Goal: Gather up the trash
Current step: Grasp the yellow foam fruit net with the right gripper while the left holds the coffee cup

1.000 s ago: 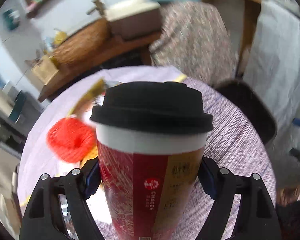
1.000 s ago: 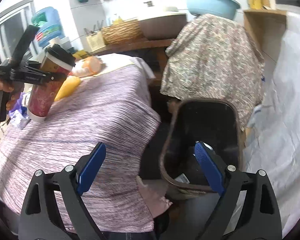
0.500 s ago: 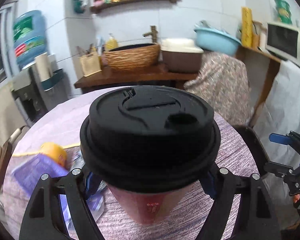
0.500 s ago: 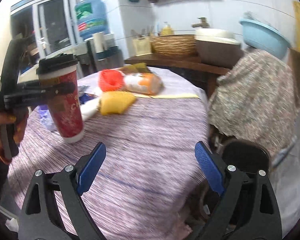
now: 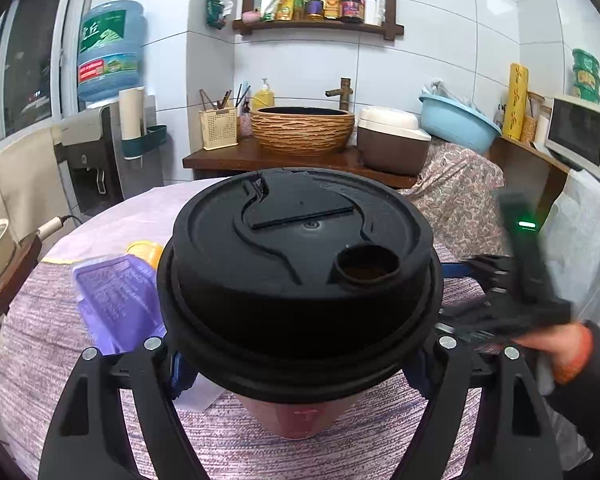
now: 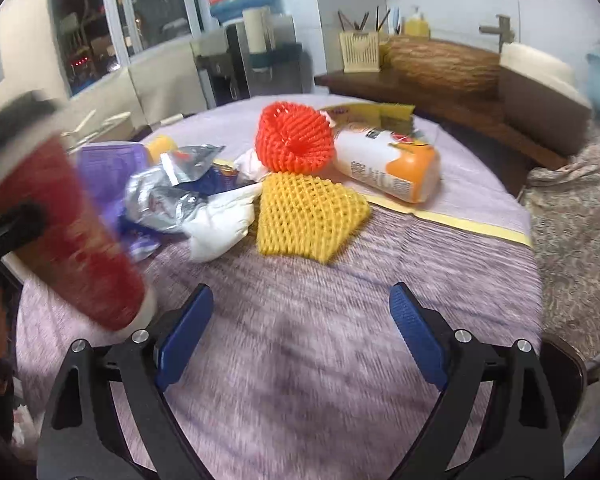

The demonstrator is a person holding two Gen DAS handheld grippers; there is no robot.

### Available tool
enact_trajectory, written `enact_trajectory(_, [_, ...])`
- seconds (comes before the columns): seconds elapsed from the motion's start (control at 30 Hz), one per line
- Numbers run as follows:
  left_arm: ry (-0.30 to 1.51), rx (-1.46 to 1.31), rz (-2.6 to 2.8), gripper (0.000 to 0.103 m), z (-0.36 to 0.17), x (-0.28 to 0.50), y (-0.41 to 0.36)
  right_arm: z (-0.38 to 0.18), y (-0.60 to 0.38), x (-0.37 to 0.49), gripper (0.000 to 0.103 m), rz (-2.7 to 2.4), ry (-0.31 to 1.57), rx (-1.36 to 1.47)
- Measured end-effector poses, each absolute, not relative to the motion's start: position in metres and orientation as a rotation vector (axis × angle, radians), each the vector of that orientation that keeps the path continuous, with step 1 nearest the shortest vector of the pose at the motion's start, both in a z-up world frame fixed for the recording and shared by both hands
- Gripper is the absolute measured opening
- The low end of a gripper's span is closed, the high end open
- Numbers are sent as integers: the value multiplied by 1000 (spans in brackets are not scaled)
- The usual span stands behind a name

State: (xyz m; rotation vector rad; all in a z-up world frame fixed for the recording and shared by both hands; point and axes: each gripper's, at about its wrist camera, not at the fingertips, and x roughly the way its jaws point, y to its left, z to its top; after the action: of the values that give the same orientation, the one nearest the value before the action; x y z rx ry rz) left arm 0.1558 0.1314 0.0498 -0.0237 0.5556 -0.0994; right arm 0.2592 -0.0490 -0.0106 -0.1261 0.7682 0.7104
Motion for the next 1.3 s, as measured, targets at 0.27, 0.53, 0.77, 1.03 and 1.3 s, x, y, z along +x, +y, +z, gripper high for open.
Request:
enact_trajectory(0.27, [538,-26,-89,79,47,148,134,-31,-15,315,75,654,877,-58])
enact_trajectory(0.53, [541,-52,-97,79,39,148,136,-46,-13,330,39,631,926,55])
enact_trajectory(0.77, [533,-49,-91,79,35,144,132,-44,-25,323,12,650,907,132])
enact_trajectory(1.03, [522,-65,-124,79,39,140,125,-21,-65,292,11,660,819,177])
enact_trajectory(1.3, [494,-95,-206,79,44,141,91,-2,-125,242,11,591,715,148])
